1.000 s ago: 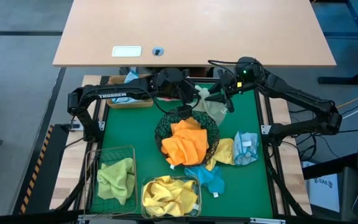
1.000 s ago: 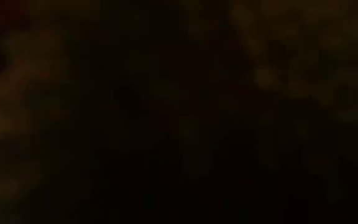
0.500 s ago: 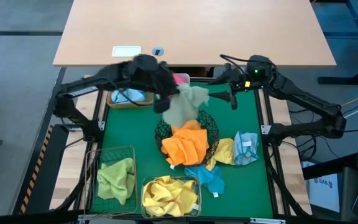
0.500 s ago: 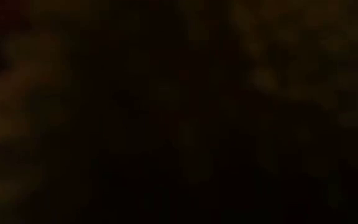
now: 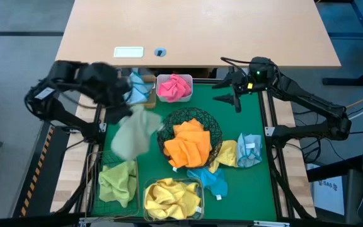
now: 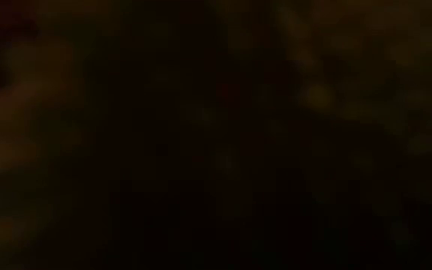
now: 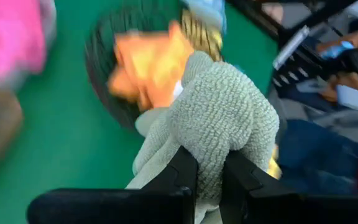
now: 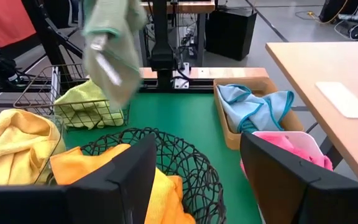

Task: Sort microfiber towel by color & place in baskets
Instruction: Put the green towel into the gold wire basket

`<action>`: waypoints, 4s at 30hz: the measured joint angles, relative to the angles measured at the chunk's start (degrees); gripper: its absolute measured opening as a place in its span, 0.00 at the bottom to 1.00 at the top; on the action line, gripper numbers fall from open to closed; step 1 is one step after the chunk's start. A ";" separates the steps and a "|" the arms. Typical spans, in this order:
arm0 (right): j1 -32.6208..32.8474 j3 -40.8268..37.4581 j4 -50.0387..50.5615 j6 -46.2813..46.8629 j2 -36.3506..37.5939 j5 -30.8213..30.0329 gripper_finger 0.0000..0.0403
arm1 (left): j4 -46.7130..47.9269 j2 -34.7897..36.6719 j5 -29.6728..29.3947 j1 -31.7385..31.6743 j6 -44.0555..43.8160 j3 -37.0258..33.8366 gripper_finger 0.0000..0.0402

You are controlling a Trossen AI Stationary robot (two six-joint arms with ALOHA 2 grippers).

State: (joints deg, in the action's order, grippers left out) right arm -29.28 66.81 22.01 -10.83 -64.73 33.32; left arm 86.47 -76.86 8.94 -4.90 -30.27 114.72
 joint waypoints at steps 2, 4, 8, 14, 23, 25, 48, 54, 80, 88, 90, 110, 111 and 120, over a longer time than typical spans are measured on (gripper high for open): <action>0.00 0.00 0.53 0.02 0.00 0.07 0.58 | 3.19 1.34 0.07 3.78 -6.54 0.00 0.07; 0.00 0.00 0.93 0.01 0.00 0.17 0.58 | 3.72 2.31 0.44 8.07 -13.48 -0.05 0.07; 0.00 0.00 1.11 0.39 0.00 0.18 0.58 | 3.52 2.95 0.73 17.55 -26.44 -0.17 0.07; 0.08 0.00 4.26 0.79 0.00 1.30 0.58 | 3.52 1.92 -4.40 31.45 -40.74 -1.65 0.06; 8.08 0.00 8.63 5.05 0.00 6.42 0.58 | 3.49 0.06 -5.89 45.19 -52.31 -15.32 0.07; 12.69 0.00 8.48 5.12 0.00 3.78 0.58 | 3.42 -0.13 -5.25 46.66 -53.75 -18.96 0.07; 62.70 -7.60 11.07 31.32 -1.20 -42.00 0.58 | -19.08 -0.08 -4.52 47.65 -56.77 -53.26 0.22; 66.27 -13.33 11.07 38.73 -1.19 -53.65 0.58 | -19.09 -0.08 -4.54 47.22 -58.16 -54.73 0.34; 66.38 -38.81 -5.88 51.46 -2.01 -59.85 0.58 | -25.80 -0.08 -8.04 47.14 -58.11 -54.77 0.43; 66.38 -39.45 -10.41 51.11 -9.78 -59.27 0.58 | -25.78 -0.08 -8.10 47.14 -58.11 -54.77 0.43; 66.38 -39.45 -12.02 51.08 -11.68 -59.27 0.56 | -25.78 -0.08 -8.10 47.14 -58.11 -54.77 0.43; 66.38 -34.14 -12.61 46.92 -13.84 -52.74 0.02 | -28.53 0.01 -11.19 47.23 -57.64 -54.77 0.43; 66.38 -32.92 -11.92 45.97 -13.84 -52.13 0.01 | -28.65 0.15 -10.88 47.23 -57.63 -54.77 0.43; 66.38 -17.04 10.81 41.33 -13.84 -50.70 0.01 | -28.60 5.32 -8.21 47.86 -57.90 -53.58 0.43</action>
State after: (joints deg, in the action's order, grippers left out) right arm 37.10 49.76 32.82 30.50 -78.56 -17.39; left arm 57.87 -71.54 0.73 42.96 -88.16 61.14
